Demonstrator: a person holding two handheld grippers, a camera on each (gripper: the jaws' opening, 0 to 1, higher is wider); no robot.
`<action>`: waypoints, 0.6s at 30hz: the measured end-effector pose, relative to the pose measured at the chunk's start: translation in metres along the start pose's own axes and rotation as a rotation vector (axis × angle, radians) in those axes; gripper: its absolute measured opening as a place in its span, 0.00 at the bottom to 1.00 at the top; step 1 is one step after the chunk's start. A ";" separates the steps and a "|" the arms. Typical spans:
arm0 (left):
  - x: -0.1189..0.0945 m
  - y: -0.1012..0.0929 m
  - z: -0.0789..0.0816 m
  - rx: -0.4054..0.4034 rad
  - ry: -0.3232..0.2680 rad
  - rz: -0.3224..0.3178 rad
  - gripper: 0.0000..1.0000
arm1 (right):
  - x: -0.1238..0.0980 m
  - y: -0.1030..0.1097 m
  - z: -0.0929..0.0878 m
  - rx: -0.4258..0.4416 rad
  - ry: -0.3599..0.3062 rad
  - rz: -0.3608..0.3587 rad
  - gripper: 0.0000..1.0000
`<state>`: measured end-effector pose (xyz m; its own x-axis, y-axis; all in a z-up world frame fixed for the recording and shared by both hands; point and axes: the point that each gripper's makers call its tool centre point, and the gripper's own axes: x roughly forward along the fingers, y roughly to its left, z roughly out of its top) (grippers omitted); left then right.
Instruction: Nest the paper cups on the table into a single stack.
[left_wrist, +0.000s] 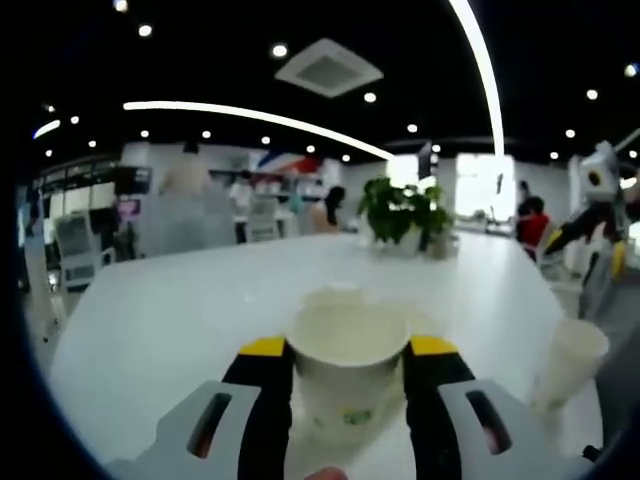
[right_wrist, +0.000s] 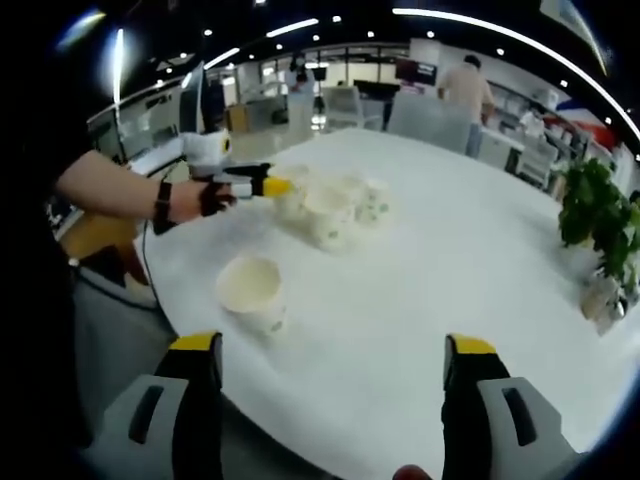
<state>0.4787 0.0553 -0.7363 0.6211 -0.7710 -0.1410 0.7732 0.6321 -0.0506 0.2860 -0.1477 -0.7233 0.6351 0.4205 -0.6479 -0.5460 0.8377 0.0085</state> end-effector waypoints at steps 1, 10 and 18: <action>-0.002 -0.001 0.003 0.000 -0.003 -0.004 0.42 | 0.000 0.000 0.001 0.001 -0.003 -0.001 0.90; -0.020 -0.020 0.038 0.030 -0.035 -0.042 0.42 | -0.007 -0.013 0.016 0.015 -0.072 -0.029 0.91; -0.035 -0.049 0.053 0.041 -0.042 -0.086 0.42 | -0.009 -0.024 0.030 0.068 -0.137 -0.041 0.95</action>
<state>0.4261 0.0475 -0.6766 0.5563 -0.8254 -0.0961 0.8280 0.5604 -0.0205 0.3095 -0.1609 -0.6948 0.7273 0.4247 -0.5391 -0.4823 0.8752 0.0387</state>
